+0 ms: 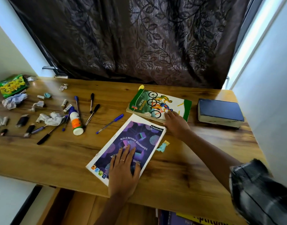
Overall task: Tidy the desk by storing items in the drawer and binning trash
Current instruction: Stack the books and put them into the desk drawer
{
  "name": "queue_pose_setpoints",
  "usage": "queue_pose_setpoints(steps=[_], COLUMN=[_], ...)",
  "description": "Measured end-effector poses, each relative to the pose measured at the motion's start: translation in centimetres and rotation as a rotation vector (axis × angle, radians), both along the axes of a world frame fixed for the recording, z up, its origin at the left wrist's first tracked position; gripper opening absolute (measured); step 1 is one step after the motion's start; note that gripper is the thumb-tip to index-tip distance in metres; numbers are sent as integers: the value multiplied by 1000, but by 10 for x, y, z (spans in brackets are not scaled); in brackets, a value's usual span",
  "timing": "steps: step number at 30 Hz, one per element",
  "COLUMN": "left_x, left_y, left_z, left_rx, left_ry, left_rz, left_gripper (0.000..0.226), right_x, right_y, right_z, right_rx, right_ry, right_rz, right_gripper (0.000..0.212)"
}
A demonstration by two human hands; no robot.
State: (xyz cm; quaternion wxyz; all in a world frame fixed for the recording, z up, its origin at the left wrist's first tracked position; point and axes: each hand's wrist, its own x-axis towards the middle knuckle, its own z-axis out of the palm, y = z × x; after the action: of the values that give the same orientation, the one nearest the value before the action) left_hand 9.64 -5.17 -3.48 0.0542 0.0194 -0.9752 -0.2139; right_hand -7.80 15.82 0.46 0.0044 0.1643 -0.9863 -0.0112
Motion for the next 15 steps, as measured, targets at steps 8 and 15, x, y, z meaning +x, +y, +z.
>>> queue_pose_setpoints(steps=[8, 15], left_x=[2, 2], left_y=[1, 0], left_z=[6, 11], left_rx=[-5, -25], left_ry=[-33, -67], left_rz=[-1, -1], left_gripper=[71, 62], right_x=[-1, -6], right_y=[-21, -10], right_z=[14, 41], right_rx=[368, -19], right_ry=[95, 62], right_rz=[106, -59], right_gripper=[40, 30])
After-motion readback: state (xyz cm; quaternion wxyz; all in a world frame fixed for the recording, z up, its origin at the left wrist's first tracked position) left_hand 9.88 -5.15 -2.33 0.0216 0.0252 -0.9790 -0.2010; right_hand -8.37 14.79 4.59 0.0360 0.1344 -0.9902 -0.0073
